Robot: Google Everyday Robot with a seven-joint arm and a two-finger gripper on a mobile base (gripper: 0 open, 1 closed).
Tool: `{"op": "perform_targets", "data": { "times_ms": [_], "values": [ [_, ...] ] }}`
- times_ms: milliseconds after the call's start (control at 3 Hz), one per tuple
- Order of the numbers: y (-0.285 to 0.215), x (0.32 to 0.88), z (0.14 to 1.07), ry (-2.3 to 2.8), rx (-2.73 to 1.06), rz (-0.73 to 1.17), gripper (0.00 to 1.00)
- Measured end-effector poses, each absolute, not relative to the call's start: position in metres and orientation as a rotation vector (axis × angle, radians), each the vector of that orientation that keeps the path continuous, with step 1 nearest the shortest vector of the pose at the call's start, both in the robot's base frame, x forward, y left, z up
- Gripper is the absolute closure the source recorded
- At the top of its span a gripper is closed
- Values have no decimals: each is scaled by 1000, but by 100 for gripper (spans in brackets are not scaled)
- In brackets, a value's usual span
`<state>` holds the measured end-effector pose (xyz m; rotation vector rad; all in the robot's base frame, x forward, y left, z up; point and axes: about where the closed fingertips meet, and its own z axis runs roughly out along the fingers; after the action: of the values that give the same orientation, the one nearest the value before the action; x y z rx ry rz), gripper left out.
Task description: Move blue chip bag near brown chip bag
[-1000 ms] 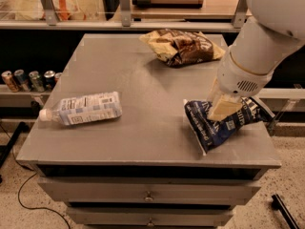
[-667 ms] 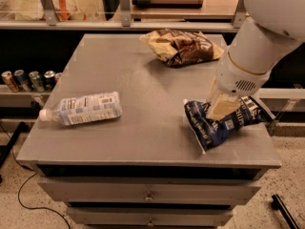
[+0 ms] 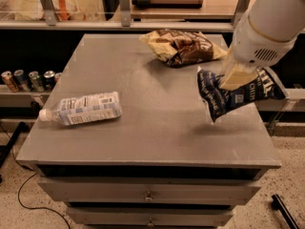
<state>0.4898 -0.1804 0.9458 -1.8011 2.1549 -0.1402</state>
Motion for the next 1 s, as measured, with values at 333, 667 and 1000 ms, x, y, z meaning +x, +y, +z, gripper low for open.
{"op": "perform_targets", "data": {
  "times_ms": [333,667,1000],
  "values": [
    [-187,496,991,2101,-1784,-248,100],
    [-187,497,995,2093,-1777,-255,100],
    [-185,508,1002,2067,-1748,-277,100]
  ]
}}
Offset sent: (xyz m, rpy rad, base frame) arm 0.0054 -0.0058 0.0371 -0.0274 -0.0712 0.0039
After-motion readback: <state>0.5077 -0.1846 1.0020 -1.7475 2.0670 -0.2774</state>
